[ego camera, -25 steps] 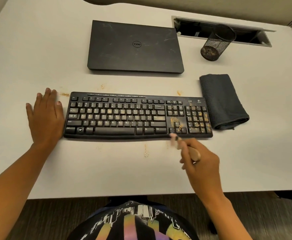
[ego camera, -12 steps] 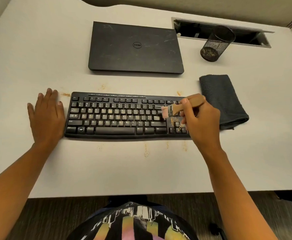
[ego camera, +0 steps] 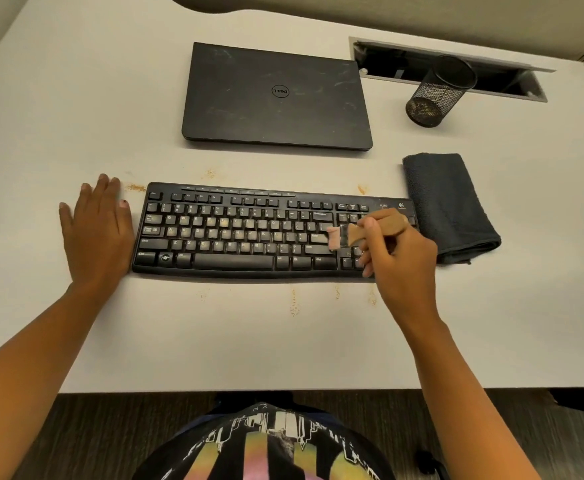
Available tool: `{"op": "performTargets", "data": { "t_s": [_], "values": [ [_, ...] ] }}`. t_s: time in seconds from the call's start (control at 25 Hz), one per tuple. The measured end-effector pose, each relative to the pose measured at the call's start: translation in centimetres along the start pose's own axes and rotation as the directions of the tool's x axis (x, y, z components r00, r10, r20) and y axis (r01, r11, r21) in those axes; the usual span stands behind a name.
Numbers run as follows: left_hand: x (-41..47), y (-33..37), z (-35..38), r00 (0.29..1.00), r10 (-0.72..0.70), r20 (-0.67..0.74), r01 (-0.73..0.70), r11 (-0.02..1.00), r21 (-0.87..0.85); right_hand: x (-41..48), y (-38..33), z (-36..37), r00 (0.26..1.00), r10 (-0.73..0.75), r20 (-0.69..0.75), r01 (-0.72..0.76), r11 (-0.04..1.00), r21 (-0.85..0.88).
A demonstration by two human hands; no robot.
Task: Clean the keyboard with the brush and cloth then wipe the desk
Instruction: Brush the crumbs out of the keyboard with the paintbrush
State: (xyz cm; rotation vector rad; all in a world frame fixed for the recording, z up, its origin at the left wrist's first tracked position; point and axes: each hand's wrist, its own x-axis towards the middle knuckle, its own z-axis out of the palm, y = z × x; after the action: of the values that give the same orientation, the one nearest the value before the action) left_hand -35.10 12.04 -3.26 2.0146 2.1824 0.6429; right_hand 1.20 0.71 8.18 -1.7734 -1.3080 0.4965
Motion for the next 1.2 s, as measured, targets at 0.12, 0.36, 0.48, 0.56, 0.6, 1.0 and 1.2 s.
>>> {"op": "performTargets", "data": {
  "t_s": [0.12,0.36,0.48,0.56,0.6,1.0,1.2],
  "values": [
    [0.0,0.1,-0.1,1.000,-0.001,-0.002,0.001,1.000,-0.002,0.7,1.2,-1.3,0.994,0.080,-0.070,-0.082,0.996,-0.035],
    [0.1,0.1,0.0,1.000,0.005,-0.007,-0.005,1.000,0.002,1.8,1.5,-3.0,0.996,0.051,-0.071,-0.054,0.997,-0.047],
    [0.0,0.0,0.0,1.000,0.004,-0.007,-0.004,1.000,-0.002,3.6,2.0,-2.7,0.997,0.063,-0.053,-0.065,0.997,-0.046],
    [0.0,0.1,-0.1,1.000,0.004,-0.007,-0.004,1.000,-0.005,4.4,2.3,-2.7,0.999,0.037,-0.001,-0.037,0.994,-0.099],
    [0.0,0.1,-0.1,1.000,0.003,-0.007,-0.003,1.000,-0.006,4.2,2.3,-2.8,0.999,0.009,0.048,-0.004,0.994,-0.106],
    [-0.1,0.2,-0.1,1.000,-0.005,-0.002,0.005,1.000,-0.010,0.4,1.1,-4.0,1.000,-0.008,0.020,0.011,0.984,-0.180],
    [0.0,0.2,-0.2,1.000,-0.002,-0.003,0.002,1.000,0.005,0.4,1.0,-3.6,0.997,0.030,0.068,-0.017,0.983,-0.185]
  ]
}}
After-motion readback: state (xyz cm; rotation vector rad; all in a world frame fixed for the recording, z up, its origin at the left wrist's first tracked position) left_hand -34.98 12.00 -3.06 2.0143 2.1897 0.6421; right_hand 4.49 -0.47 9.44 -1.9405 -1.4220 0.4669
